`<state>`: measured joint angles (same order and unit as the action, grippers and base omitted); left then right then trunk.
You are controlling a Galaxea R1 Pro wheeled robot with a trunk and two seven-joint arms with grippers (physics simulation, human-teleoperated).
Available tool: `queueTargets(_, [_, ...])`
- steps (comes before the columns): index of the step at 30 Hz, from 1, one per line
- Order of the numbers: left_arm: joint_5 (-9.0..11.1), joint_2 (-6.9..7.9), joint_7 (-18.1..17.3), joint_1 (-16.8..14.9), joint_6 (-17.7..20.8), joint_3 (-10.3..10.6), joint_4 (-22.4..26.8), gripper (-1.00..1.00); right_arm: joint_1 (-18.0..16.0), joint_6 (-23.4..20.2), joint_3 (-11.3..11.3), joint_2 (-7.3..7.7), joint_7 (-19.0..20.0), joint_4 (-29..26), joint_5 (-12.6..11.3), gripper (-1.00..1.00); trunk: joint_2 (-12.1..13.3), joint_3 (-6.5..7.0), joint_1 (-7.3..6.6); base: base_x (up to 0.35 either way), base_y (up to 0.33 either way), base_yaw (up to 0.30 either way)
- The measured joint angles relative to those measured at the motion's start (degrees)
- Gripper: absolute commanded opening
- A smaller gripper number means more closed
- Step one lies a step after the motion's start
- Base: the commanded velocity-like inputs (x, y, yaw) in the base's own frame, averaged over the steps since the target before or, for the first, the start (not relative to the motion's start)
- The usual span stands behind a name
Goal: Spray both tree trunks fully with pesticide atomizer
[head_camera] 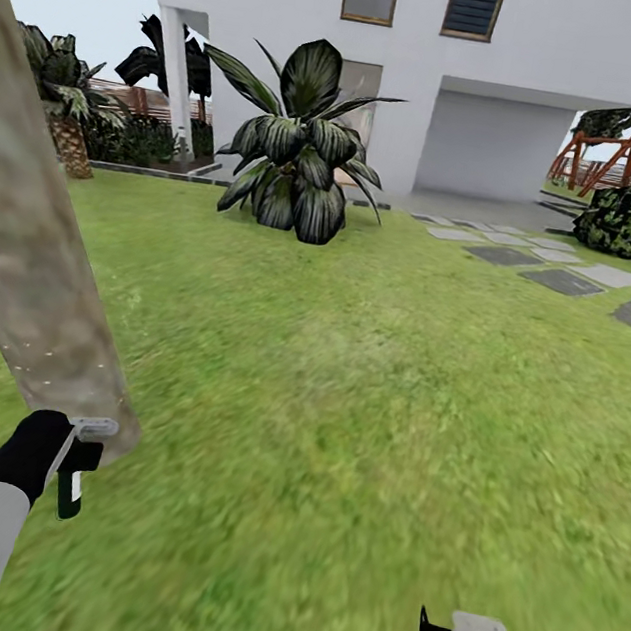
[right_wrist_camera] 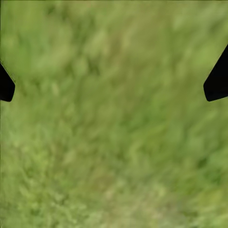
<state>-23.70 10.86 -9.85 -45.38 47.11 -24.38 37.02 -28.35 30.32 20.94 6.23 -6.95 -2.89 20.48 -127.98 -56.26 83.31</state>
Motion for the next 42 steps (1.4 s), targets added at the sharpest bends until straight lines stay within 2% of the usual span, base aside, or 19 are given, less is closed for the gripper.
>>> queueTargets(14, [0.1,-0.12,0.1,0.0,-0.1,-0.1,0.2,-1.00,0.0,0.0,0.0,0.00,0.0,0.1,0.0,1.00,0.0,0.00,0.03,0.095,-0.248,0.273])
queueTargets(20, [0.2,-0.43,-0.3,-0.2,0.0,-0.2,0.4,-1.00,0.0,0.0,0.0,0.00,0.0,0.1,0.0,1.00,0.0,0.00,0.02,-0.017,-0.041,0.276])
queueTargets(24, [0.2,-0.45,-0.3,-0.9,0.4,-0.2,2.6,-1.00,0.0,0.0,0.1,0.00,0.0,0.0,0.0,1.00,0.0,0.00,0.02,-0.001,-0.002,0.274])
queueTargets(25, [0.3,-0.57,-0.2,-1.1,0.6,-0.2,2.9,-1.00,0.0,0.0,0.1,0.00,0.0,0.0,0.0,1.00,0.0,0.00,0.02,0.000,0.000,0.268])
queueTargets(27, [0.8,-2.32,-0.2,-2.6,0.9,-0.1,2.9,-1.00,0.0,0.0,0.1,0.00,0.0,0.0,0.0,1.00,0.0,0.00,0.02,0.000,0.000,0.204])
queueTargets(29, [0.5,-3.28,0.0,-4.6,1.0,0.0,2.6,-1.00,0.0,0.0,0.1,0.03,0.0,0.0,0.0,1.00,0.0,0.00,0.02,0.000,0.000,0.064])
queueTargets(31, [0.3,-3.87,0.1,-6.0,3.0,0.4,2.9,-1.00,0.0,0.0,0.1,0.11,0.0,0.0,0.0,1.00,0.0,0.00,0.02,0.000,0.000,0.013])
queueTargets(32, [0.1,-3.82,0.0,-6.9,5.5,0.6,3.1,-1.00,0.0,0.0,0.1,0.23,0.0,0.0,0.0,1.00,0.0,0.00,0.02,0.000,0.000,0.004])
queueTargets(34, [0.0,-3.75,0.0,-7.8,7.7,0.6,3.3,-1.00,0.0,0.0,0.1,0.31,0.0,-0.1,-0.1,1.00,0.0,0.00,0.02,0.000,0.000,0.002])
queueTargets(38, [-0.2,-3.86,-0.1,-8.1,8.5,0.7,4.1,-1.00,0.0,0.0,0.1,0.37,0.0,-0.1,-0.1,1.00,0.0,0.00,0.02,0.025,-0.077,0.000])
queueTargets(42, [-0.2,-4.03,0.0,-8.0,8.6,0.6,6.9,-1.00,0.0,0.0,0.1,0.37,0.0,-0.1,-0.1,1.00,0.0,0.00,0.01,0.099,-0.239,0.000])
